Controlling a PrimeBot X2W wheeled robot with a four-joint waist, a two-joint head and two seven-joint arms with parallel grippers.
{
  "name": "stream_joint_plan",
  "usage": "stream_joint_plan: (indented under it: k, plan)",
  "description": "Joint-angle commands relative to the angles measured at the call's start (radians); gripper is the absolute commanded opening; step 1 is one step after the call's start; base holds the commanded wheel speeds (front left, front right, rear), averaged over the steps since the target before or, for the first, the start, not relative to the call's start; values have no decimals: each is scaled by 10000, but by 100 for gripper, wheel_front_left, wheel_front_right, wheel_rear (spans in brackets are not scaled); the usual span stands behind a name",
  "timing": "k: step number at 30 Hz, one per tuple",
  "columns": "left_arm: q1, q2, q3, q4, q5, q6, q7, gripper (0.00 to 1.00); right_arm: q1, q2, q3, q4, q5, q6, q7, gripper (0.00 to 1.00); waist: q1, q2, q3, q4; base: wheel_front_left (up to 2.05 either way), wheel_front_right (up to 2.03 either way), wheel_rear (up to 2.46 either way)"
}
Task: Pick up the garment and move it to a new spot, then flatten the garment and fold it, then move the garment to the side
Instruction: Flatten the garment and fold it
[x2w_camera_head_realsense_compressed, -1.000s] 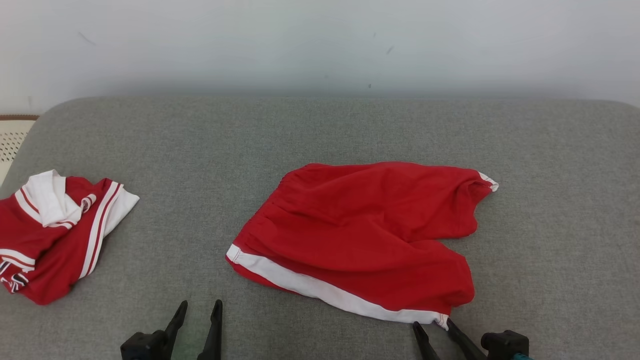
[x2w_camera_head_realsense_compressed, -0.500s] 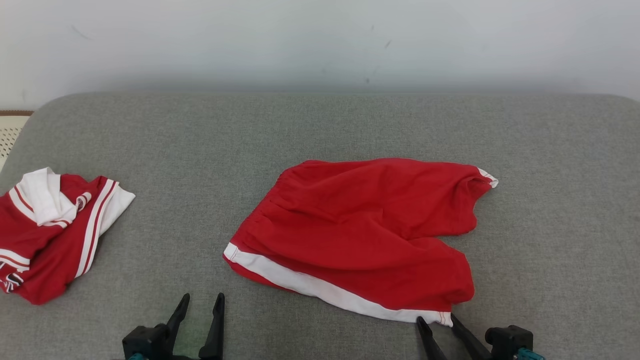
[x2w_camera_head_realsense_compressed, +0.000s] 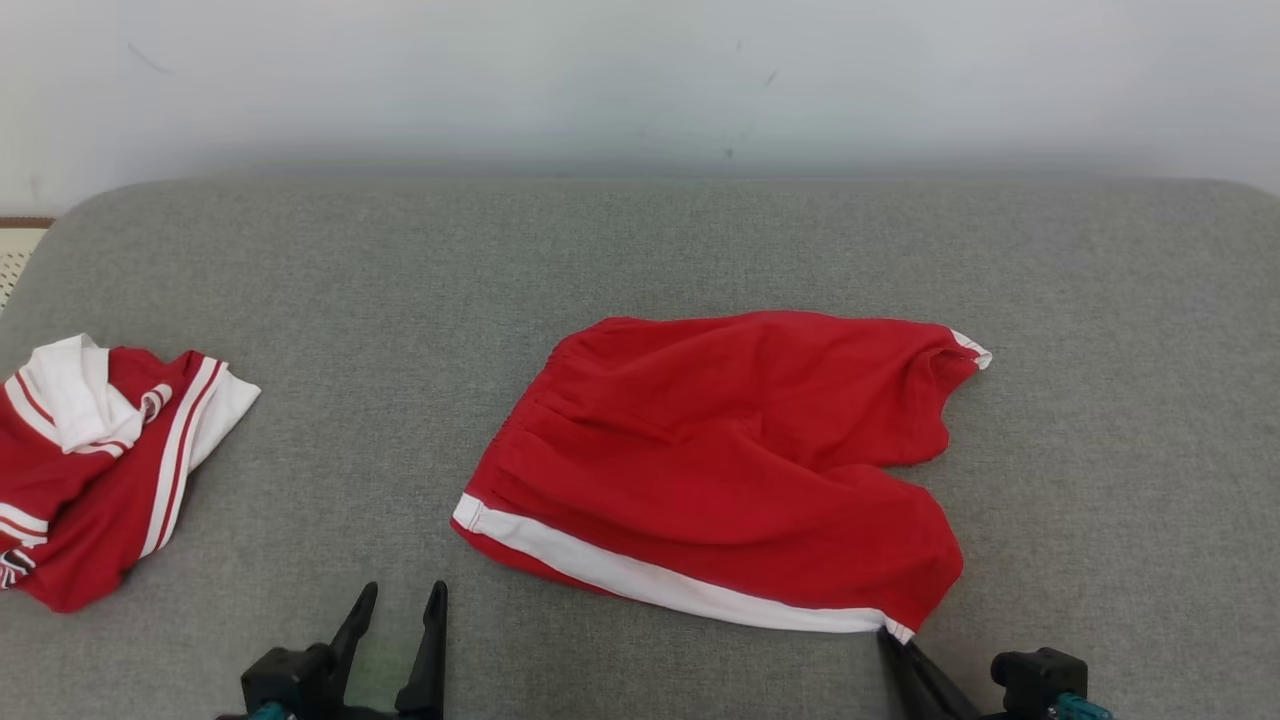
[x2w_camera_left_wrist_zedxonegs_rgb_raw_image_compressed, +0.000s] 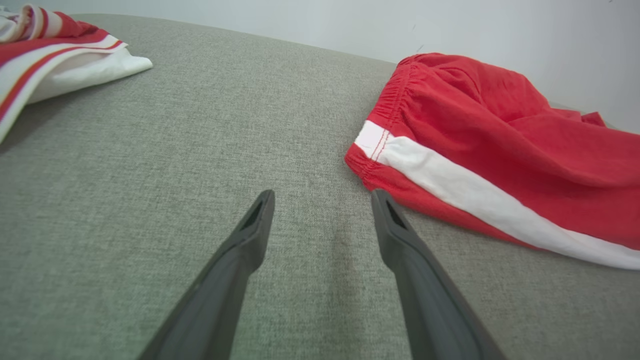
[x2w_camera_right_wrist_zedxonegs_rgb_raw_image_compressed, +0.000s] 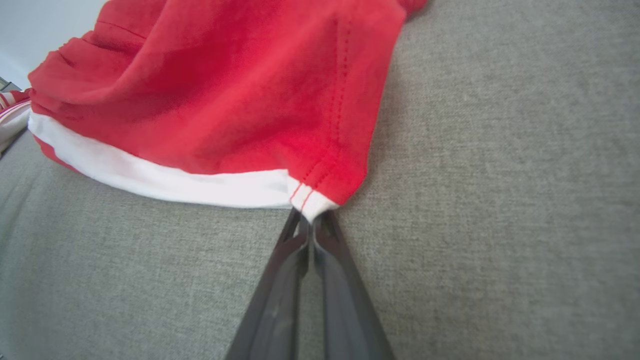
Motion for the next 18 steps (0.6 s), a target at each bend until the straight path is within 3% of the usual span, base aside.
stream_joint_plan:
  k: [1,10,18]
  plan:
    - [-176,7,51,-36,-24,-58,-15,100,48,-160,-86,41,-121,-10,-3,0,-1,-1,36,-44,0,0,0]
    - [-624,7,-516,-93,-438,-702,-15,100,196,-394,-432,69,-543,-10,-1,0,-1,-1,200,-378,0,0,0]
    - [-1044,202,-1592,318,-1143,-774,-15,100,-43,-359,-389,-29,-644,-11,0,0,-1,-1,463,-694,0,0,0]
